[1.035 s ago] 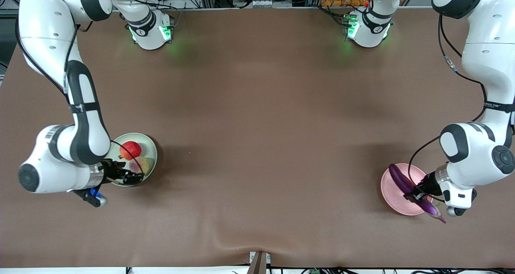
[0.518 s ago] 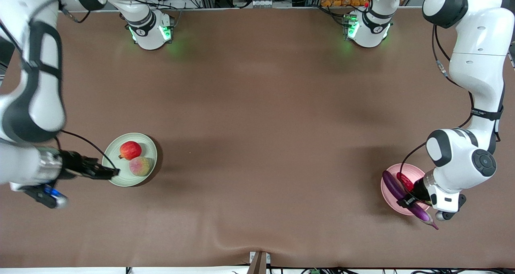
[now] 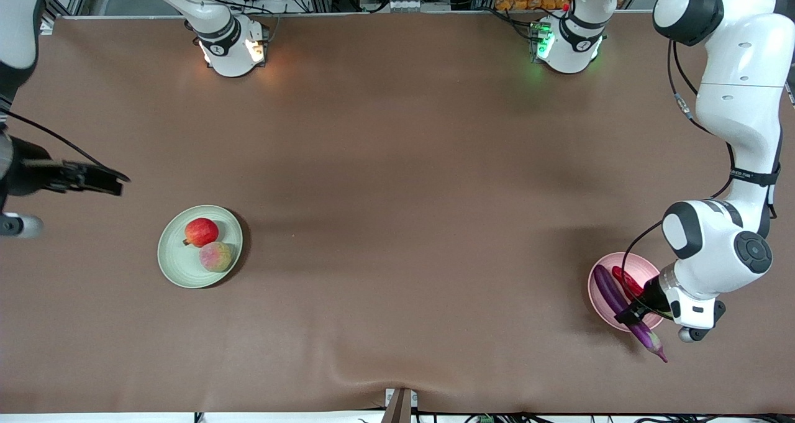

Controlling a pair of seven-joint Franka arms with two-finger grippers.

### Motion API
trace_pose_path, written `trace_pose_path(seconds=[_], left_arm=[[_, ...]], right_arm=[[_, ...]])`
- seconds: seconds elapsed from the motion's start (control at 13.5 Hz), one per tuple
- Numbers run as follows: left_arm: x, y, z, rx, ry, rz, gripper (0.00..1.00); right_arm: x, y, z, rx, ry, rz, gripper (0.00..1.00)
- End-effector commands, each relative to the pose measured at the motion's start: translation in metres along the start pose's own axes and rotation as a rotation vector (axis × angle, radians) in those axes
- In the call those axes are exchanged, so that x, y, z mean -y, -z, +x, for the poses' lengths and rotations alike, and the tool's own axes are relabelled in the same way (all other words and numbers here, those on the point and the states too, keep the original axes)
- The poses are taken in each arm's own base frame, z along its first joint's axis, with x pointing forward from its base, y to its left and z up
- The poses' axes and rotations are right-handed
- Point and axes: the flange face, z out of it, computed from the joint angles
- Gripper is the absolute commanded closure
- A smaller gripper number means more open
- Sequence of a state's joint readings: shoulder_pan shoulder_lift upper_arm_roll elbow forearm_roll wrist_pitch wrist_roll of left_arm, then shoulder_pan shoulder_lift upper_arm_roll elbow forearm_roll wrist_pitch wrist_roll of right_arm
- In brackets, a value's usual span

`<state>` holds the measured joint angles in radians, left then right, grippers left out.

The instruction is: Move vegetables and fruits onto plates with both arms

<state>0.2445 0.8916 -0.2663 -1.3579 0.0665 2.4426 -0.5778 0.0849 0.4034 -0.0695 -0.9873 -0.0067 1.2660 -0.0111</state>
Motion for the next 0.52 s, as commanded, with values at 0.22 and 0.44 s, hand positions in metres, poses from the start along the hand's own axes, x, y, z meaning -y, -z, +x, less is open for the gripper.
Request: trace_pose_path(seconds=[0.22, 0.44], left_arm=[[-0.04, 0.141, -0.01, 0.033, -0.056, 0.067, 0.0], [-0.06, 0.247, -0.031, 0.016, -0.234, 0.114, 0.0]], right_arm=[[-0.023, 0.023, -0.052, -0.028, 0.108, -0.057, 0.0], [-0.035, 0.003, -0.082, -0.092, 0.171, -0.072, 0.0]])
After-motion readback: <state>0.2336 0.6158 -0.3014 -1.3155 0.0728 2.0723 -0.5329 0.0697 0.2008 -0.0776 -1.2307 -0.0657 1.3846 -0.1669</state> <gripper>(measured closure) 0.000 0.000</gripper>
